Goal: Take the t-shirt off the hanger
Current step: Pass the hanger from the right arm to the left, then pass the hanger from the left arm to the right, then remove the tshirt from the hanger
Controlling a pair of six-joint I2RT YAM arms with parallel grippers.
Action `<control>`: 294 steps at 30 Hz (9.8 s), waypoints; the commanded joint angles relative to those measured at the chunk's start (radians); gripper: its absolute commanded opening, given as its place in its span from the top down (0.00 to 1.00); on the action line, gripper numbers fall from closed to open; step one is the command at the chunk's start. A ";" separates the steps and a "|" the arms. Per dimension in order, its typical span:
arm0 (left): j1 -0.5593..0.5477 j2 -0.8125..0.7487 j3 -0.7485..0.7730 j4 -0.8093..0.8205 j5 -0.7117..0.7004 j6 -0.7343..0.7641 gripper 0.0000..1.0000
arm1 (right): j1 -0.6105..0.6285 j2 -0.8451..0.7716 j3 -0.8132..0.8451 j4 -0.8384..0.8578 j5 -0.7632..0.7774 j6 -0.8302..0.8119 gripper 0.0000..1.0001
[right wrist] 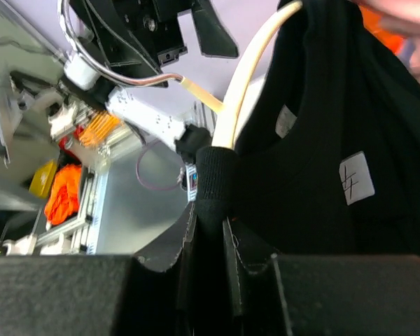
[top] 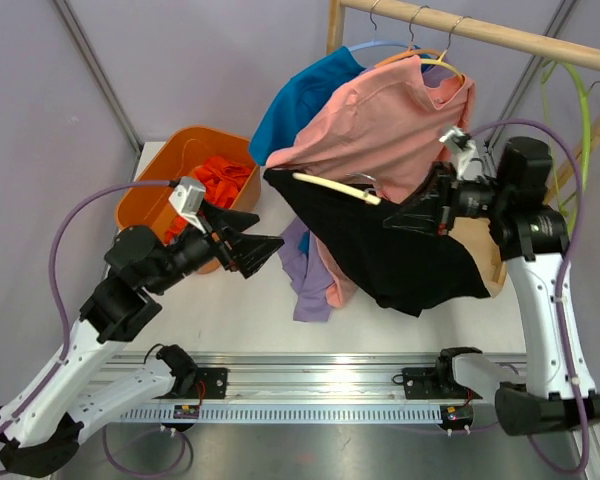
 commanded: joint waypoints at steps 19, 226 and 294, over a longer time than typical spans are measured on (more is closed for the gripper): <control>0.001 -0.001 -0.026 -0.207 -0.327 -0.209 0.16 | 0.422 0.187 0.182 -0.399 0.413 -0.553 1.00; 0.068 0.051 0.051 -0.357 -0.219 -0.185 0.02 | 0.477 0.072 -0.014 -0.338 0.724 -0.533 1.00; 0.044 0.110 -0.267 -0.105 -0.143 -0.736 0.24 | 0.422 0.000 -0.074 -0.323 0.800 -0.598 1.00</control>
